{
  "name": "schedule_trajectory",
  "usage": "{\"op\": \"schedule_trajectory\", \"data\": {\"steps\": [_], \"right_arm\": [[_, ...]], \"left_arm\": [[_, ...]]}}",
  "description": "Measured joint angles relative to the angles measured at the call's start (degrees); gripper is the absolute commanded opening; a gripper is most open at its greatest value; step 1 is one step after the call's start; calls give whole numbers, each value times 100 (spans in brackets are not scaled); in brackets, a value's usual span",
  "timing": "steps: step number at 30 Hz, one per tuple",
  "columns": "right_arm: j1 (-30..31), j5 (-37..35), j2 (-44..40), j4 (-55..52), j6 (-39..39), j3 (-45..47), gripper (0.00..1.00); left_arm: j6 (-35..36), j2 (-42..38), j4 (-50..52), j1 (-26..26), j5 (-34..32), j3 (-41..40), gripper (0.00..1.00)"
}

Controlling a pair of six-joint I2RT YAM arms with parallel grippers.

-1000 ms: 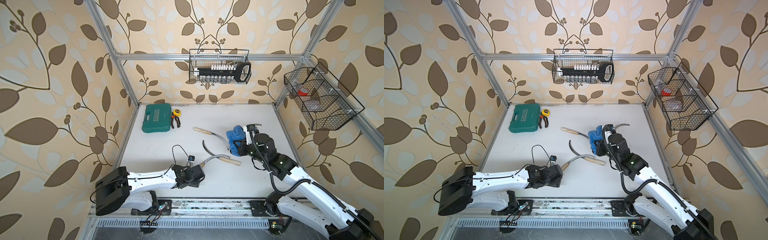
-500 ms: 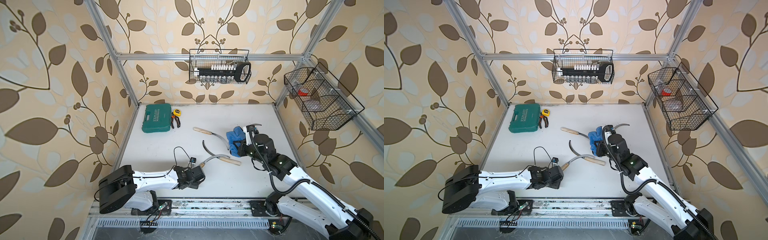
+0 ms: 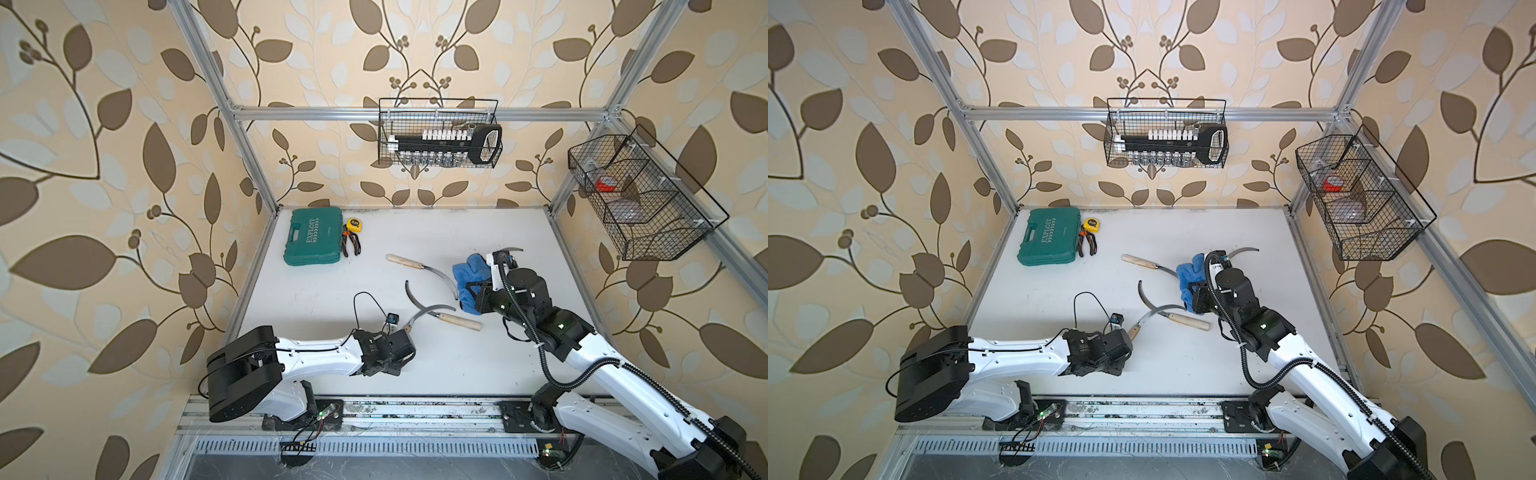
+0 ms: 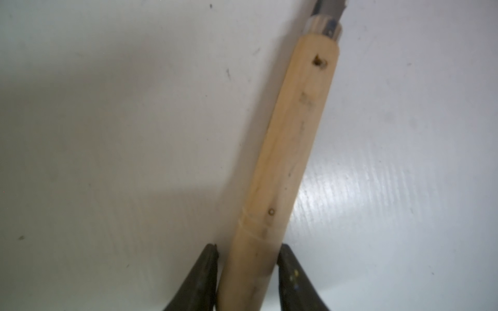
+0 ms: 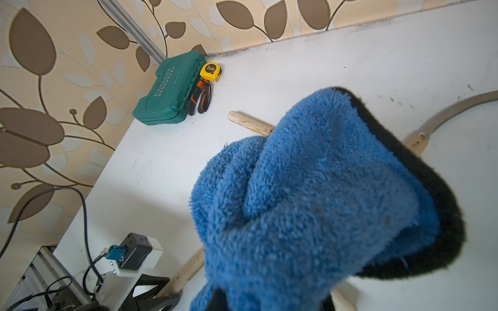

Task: Wipe small sickles with rags
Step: Pick up the small sickle from the center of the board.

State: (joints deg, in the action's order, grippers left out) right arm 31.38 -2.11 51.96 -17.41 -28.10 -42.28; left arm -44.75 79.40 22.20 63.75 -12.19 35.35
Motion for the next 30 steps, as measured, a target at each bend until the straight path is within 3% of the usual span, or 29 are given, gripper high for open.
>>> {"op": "schedule_trajectory", "data": {"steps": [4, 12, 17, 21, 26, 30], "right_arm": [[0, 17, 0, 0, -2, 0, 0], [0, 26, -28, -44, -59, 0, 0], [192, 17, -76, -61, -129, 0, 0], [846, -162, 111, -35, -188, -4, 0], [1641, -409, 935, -2, -181, -232, 0], [1878, -361, 1609, 212, -107, -610, 0]], "left_arm": [[2, 70, -42, 0, 26, 68, 15], [-20, 79, 590, 0, -195, 352, 2], [-26, -313, 1305, 0, -527, 820, 0], [-74, -726, 1932, 0, -876, 1294, 0], [-385, -927, 2935, 0, -1150, 1624, 0], [-667, -946, 3630, 4, -1113, 1587, 0]]}}
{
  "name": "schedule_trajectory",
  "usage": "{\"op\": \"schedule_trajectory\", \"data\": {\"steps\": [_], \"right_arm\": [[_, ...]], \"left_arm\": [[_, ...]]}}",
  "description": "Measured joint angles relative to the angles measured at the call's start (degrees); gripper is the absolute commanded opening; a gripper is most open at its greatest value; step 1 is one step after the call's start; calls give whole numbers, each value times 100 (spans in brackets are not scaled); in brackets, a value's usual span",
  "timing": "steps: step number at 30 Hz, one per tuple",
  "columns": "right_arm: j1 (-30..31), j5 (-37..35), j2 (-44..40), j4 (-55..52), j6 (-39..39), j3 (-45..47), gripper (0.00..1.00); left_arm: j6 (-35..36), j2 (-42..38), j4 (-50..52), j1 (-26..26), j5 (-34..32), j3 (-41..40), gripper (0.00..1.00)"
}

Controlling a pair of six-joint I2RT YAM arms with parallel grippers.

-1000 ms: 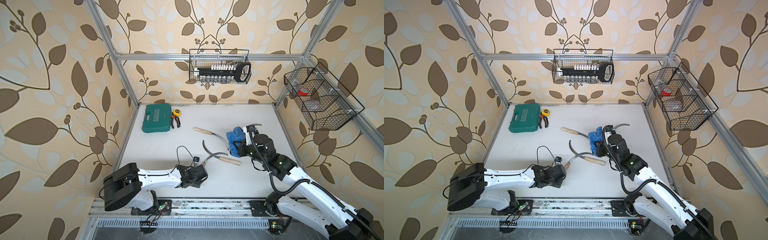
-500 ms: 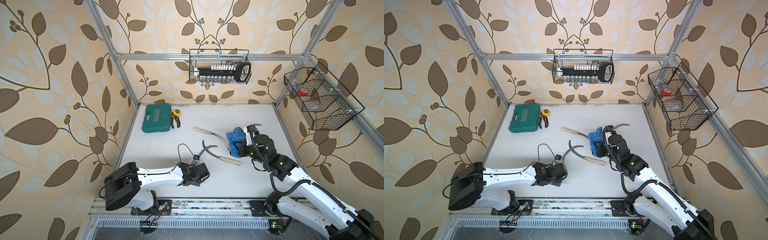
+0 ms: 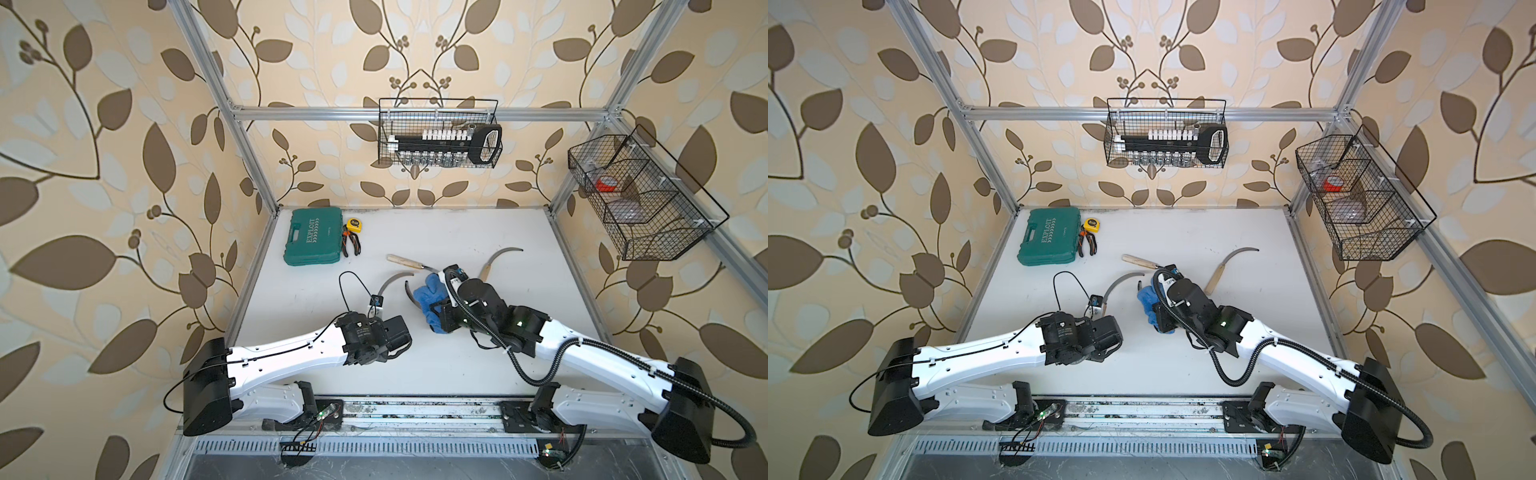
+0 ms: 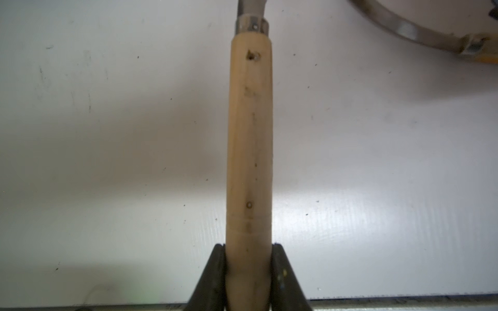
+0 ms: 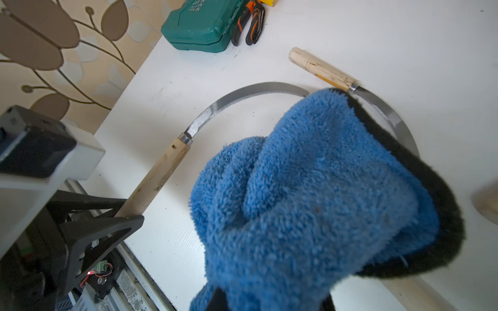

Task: Wipe small sickles with rags
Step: Wipe the small sickle.

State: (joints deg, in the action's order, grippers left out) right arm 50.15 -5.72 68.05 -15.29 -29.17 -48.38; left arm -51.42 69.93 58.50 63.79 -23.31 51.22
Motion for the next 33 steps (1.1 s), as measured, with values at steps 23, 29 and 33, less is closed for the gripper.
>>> {"op": "schedule_trajectory", "data": {"steps": [23, 29, 33], "right_arm": [[302, 2057, 3755, 1307, 221, -1969, 0], [-299, 2159, 4527, 1250, 195, -2450, 0], [-678, 2122, 4835, 1099, 175, -2662, 0]], "left_arm": [[-323, -380, 603, 192, 487, -398, 0], [-323, -549, 577, 192, 503, -595, 0], [-323, -549, 553, 192, 505, -623, 0]]}}
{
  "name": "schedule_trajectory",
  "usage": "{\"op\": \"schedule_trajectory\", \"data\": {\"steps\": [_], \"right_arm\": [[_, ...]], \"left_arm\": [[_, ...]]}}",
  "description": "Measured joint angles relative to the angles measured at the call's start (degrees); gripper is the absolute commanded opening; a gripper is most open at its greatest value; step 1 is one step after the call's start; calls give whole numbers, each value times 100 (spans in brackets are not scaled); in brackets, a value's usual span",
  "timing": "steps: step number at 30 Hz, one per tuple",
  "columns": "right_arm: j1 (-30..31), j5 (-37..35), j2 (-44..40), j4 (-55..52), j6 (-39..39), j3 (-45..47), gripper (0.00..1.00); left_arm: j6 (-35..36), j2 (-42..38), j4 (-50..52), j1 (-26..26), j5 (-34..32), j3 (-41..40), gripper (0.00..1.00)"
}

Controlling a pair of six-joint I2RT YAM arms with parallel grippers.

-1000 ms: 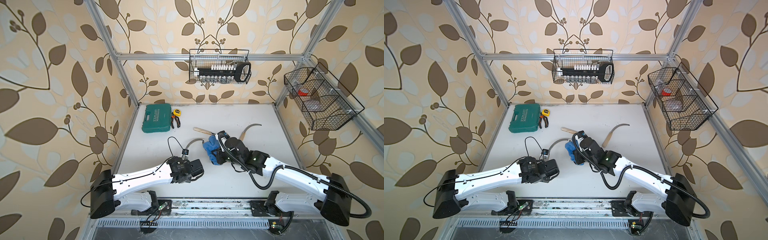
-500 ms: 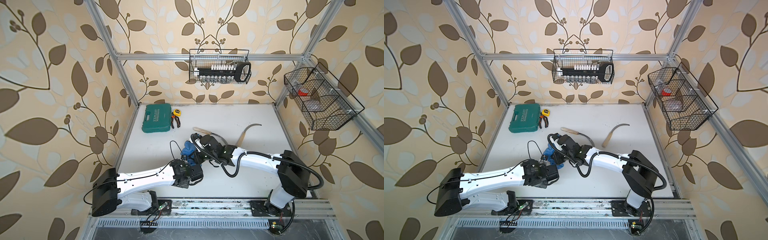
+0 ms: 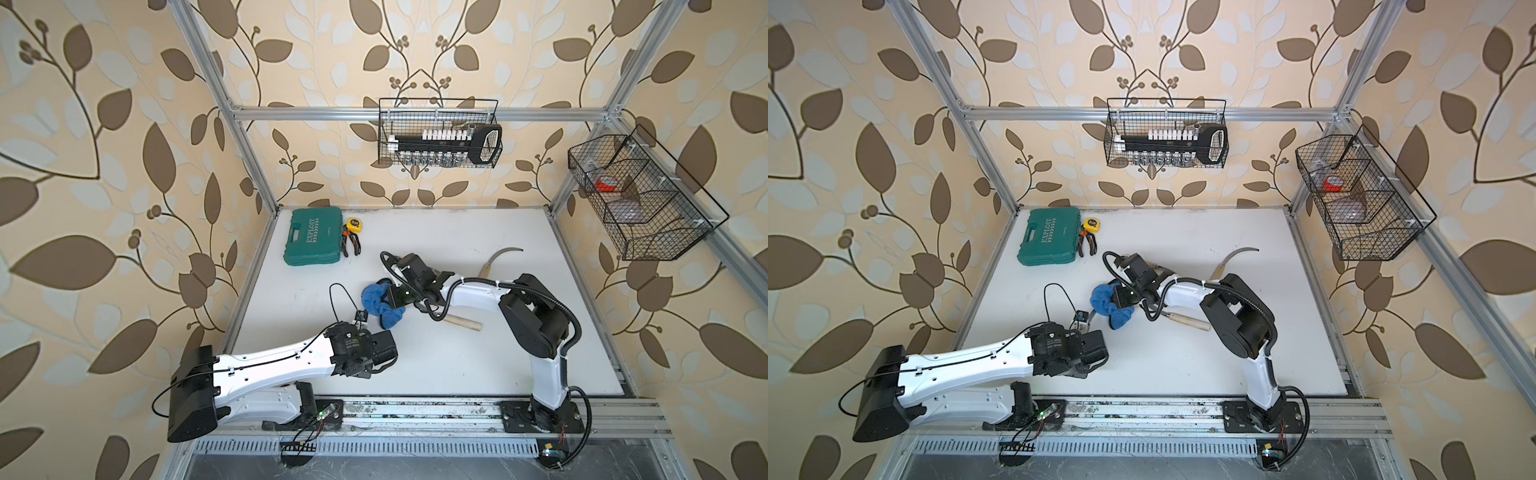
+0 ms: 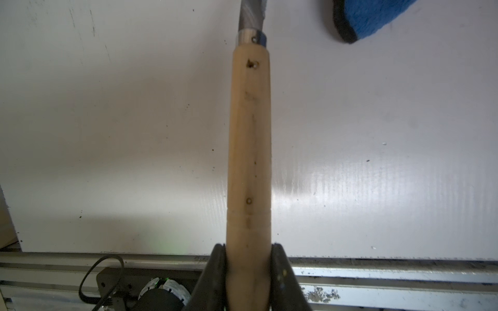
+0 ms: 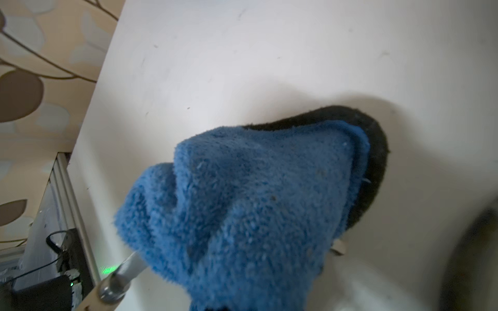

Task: Wipe small sickles with rags
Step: Wipe the small sickle.

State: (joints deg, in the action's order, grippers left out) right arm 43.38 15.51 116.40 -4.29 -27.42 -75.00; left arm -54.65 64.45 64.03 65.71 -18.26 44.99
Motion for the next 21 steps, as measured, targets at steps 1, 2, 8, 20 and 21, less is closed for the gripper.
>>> {"op": "schedule_trajectory", "data": {"steps": [1, 2, 8, 20, 21], "right_arm": [[-46, -4, 63, -42, -2, -59, 0], [-59, -4, 107, -68, -4, -107, 0], [382, -74, 144, -155, 7, -304, 0], [710, 623, 44, 190, -22, -323, 0], [601, 673, 105, 188, -46, -332, 0]], "left_arm": [[-2, -2, -13, 0, 0, 0, 0], [-4, -9, -22, 0, 0, -4, 0], [-87, -92, 63, 0, 15, -31, 0], [-125, -101, 96, 0, -26, -31, 0], [-120, -103, 50, -2, -55, -31, 0]]}}
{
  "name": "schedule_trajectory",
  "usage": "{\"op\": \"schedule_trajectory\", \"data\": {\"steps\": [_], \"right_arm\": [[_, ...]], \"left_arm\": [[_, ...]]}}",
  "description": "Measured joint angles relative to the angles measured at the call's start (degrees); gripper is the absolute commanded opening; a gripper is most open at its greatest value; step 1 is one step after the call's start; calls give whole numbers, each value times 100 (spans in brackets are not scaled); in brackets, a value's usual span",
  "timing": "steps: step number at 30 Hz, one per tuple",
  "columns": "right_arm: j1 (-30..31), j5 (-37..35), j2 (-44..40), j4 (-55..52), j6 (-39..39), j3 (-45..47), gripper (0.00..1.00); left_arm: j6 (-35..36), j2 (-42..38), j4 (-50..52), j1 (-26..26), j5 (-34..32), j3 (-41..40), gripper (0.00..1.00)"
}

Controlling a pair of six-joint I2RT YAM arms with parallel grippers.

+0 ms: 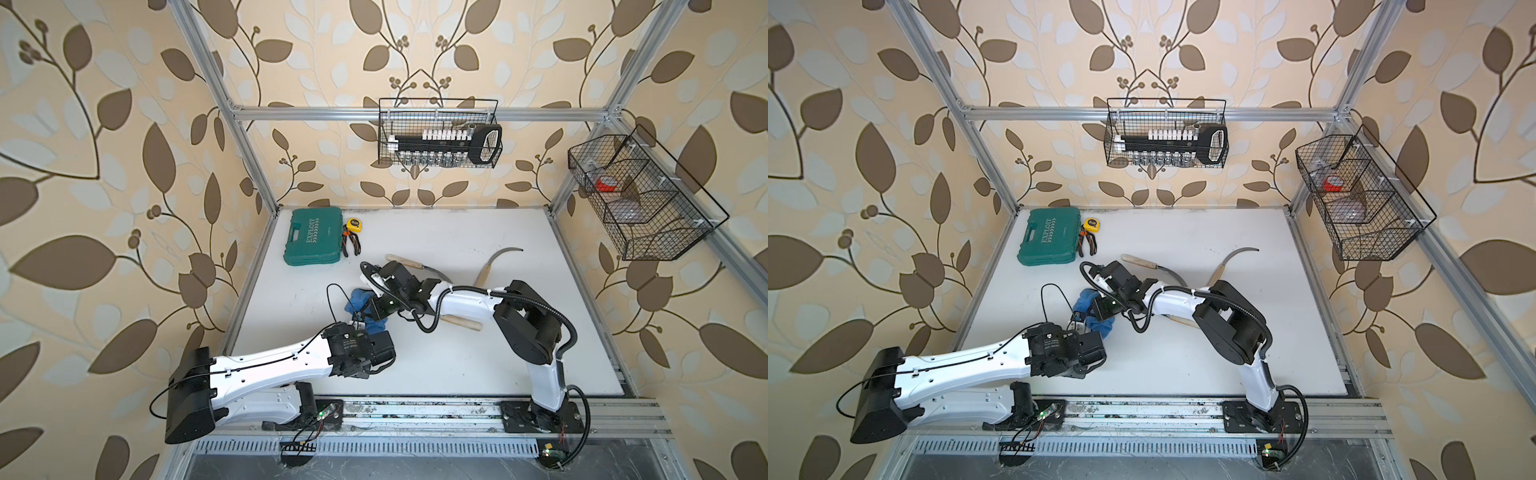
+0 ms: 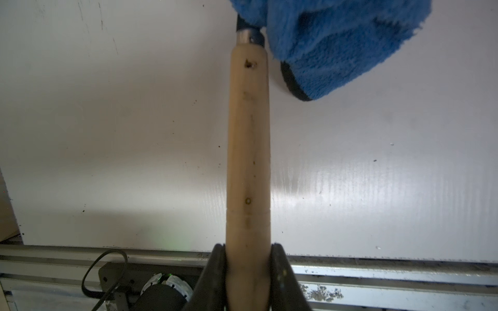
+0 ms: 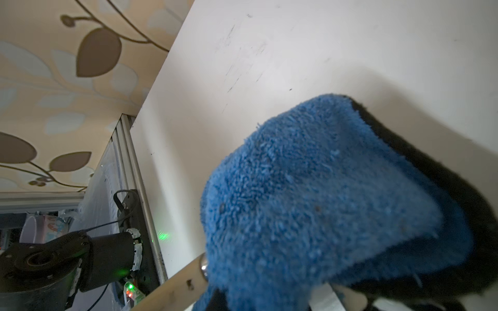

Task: Wipe small sickles with rags
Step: Wipe the small sickle.

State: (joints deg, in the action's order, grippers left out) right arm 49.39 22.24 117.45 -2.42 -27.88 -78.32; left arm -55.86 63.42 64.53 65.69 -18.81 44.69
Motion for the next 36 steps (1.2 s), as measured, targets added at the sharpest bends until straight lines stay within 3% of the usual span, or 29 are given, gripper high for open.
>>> {"op": "schedule_trajectory", "data": {"steps": [8, 18, 24, 32, 36], "right_arm": [[-422, 345, 308, -168, -61, -140, 0], [199, -275, 15, -197, -7, -129, 0], [374, -109, -756, 219, -72, 608, 0], [-564, -275, -2376, 494, -317, 2061, 0], [-684, -546, -3405, 378, -317, 2367, 0]], "left_arm": [[-11, -68, -481, -11, -282, 0, 0], [-68, -83, -131, 2, -219, 0, 0], [-118, -83, -160, 2, -223, -24, 0], [-109, -409, -549, -57, -216, -162, 0], [-57, -610, -726, -256, -221, -162, 0]]}}
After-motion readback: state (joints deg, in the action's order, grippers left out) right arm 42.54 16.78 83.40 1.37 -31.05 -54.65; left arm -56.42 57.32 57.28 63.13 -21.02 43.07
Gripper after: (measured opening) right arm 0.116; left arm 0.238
